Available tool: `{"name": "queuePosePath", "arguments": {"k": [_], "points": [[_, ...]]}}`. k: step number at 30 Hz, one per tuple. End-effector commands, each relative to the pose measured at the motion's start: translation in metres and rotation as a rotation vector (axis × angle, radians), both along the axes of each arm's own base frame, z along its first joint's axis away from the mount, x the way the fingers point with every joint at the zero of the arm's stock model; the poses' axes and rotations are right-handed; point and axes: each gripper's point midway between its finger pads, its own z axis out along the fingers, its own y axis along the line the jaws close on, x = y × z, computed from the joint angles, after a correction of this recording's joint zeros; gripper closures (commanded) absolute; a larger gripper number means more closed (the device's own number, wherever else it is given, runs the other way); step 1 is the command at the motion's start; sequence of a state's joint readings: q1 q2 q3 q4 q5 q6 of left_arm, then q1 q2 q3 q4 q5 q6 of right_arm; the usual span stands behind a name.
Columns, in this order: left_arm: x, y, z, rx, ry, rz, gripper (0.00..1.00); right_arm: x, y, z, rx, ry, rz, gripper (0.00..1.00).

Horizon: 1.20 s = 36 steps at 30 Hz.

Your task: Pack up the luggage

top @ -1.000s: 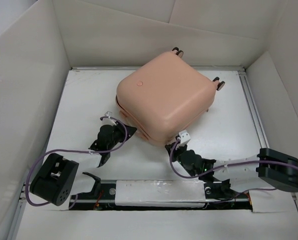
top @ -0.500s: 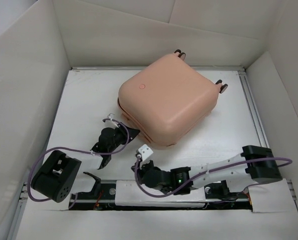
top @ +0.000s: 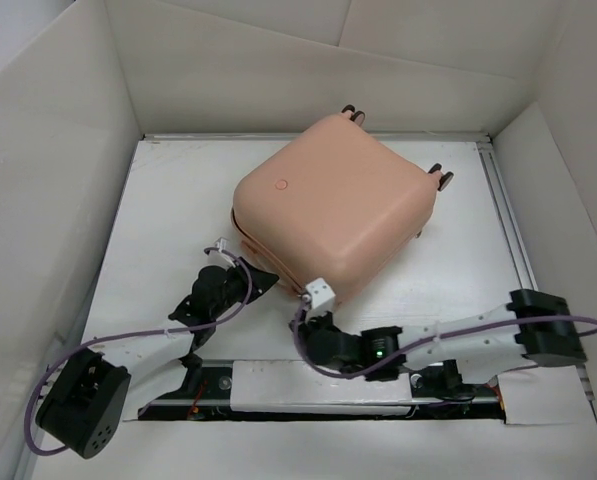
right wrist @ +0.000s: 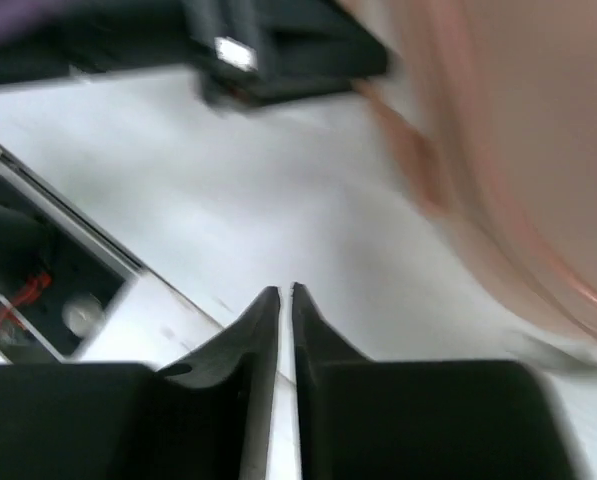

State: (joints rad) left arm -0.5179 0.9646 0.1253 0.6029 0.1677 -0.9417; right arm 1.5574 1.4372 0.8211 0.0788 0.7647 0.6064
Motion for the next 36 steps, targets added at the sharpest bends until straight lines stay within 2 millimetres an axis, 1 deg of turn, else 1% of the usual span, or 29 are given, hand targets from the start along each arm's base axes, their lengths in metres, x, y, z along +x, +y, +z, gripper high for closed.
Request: {"name": "queuePosePath", "arguments": {"k": [1,2,3,4,5,6,7,9,10,11,12,15,17,18,19,20,21,22,23,24,25,26,27,28,29,31,32,35,36], "points": [[0.003,-0.018,0.059,-0.064,-0.231,-0.104,1.00,0.000,-0.049,-0.006,0.091,0.076,-0.107,0.81],[0.002,-0.018,0.057,-0.059,-0.222,-0.104,1.00,-0.001,-0.065,-0.023,0.057,0.080,-0.101,0.74],[0.005,-0.017,0.058,-0.045,-0.230,-0.096,1.00,-0.001,-0.071,-0.015,0.099,0.089,-0.104,0.61],[0.006,-0.014,0.053,-0.023,-0.221,-0.088,0.98,0.000,-0.077,-0.017,0.107,0.089,-0.115,0.56],[0.005,-0.014,0.050,-0.019,-0.213,-0.089,0.91,0.003,-0.086,-0.023,0.093,0.077,-0.132,0.53],[0.005,-0.014,0.050,-0.010,-0.220,-0.092,0.76,0.004,-0.091,-0.022,0.096,0.069,-0.141,0.49],[0.004,-0.015,0.050,-0.013,-0.219,-0.102,0.69,0.006,-0.094,-0.022,0.105,0.066,-0.157,0.48],[0.002,-0.016,0.050,-0.015,-0.219,-0.111,0.61,0.014,-0.102,-0.025,0.099,0.056,-0.189,0.47],[0.001,-0.017,0.050,-0.018,-0.218,-0.120,0.60,0.022,-0.108,-0.030,0.082,0.053,-0.209,0.47],[0.003,-0.018,0.055,-0.023,-0.227,-0.119,0.60,0.022,-0.109,-0.030,0.063,0.040,-0.201,0.47],[0.001,-0.019,0.055,-0.026,-0.226,-0.131,0.60,0.029,-0.108,-0.028,0.064,0.039,-0.198,0.47],[0.000,-0.023,0.050,-0.014,-0.206,-0.157,0.60,0.036,-0.107,-0.026,0.032,-0.011,-0.174,0.47],[0.000,-0.023,0.047,-0.010,-0.197,-0.157,0.56,0.042,-0.108,-0.022,0.028,-0.048,-0.193,0.48],[0.000,-0.023,0.047,-0.010,-0.197,-0.157,0.54,0.044,-0.107,-0.016,0.025,-0.069,-0.193,0.48],[0.000,-0.023,0.043,-0.005,-0.187,-0.158,0.49,0.048,-0.109,-0.014,0.022,-0.083,-0.208,0.48],[0.000,-0.026,0.047,-0.010,-0.195,-0.166,0.49,0.049,-0.106,-0.011,0.022,-0.092,-0.204,0.48],[-0.002,-0.028,0.044,0.001,-0.192,-0.181,0.48,0.054,-0.109,-0.011,0.000,-0.106,-0.212,0.48],[0.000,-0.031,0.050,-0.001,-0.208,-0.177,0.48,0.061,-0.111,-0.010,-0.009,-0.113,-0.229,0.48],[-0.009,-0.042,0.044,0.024,-0.192,-0.213,0.48,0.063,-0.110,-0.008,-0.005,-0.116,-0.224,0.48],[-0.008,-0.051,0.053,0.033,-0.211,-0.220,0.49,0.062,-0.108,-0.006,-0.001,-0.119,-0.212,0.48],[-0.005,-0.051,0.047,0.081,-0.197,-0.186,0.51,0.066,-0.109,-0.008,-0.009,-0.124,-0.223,0.49],[-0.007,-0.057,0.047,0.094,-0.197,-0.189,0.53,0.069,-0.111,-0.008,-0.010,-0.124,-0.234,0.49],[-0.015,-0.067,0.048,0.100,-0.201,-0.213,0.54,0.070,-0.110,-0.006,-0.001,-0.125,-0.234,0.49],[-0.013,-0.069,0.052,0.099,-0.211,-0.206,0.61,0.070,-0.110,-0.006,-0.001,-0.125,-0.234,0.49],[-0.014,-0.070,0.049,0.094,-0.194,-0.202,0.63,0.070,-0.110,-0.006,-0.001,-0.125,-0.234,0.50],[-0.012,-0.069,0.049,0.088,-0.188,-0.189,0.65,0.070,-0.113,-0.004,0.009,-0.129,-0.243,0.50],[-0.012,-0.066,0.045,0.097,-0.183,-0.180,0.67,0.070,-0.113,-0.004,0.009,-0.129,-0.243,0.50],[-0.011,-0.066,0.045,0.094,-0.178,-0.167,0.68,0.071,-0.120,-0.002,0.023,-0.136,-0.257,0.48],[-0.009,-0.064,0.045,0.098,-0.180,-0.154,0.69,0.075,-0.122,0.000,0.026,-0.147,-0.275,0.48]]}}
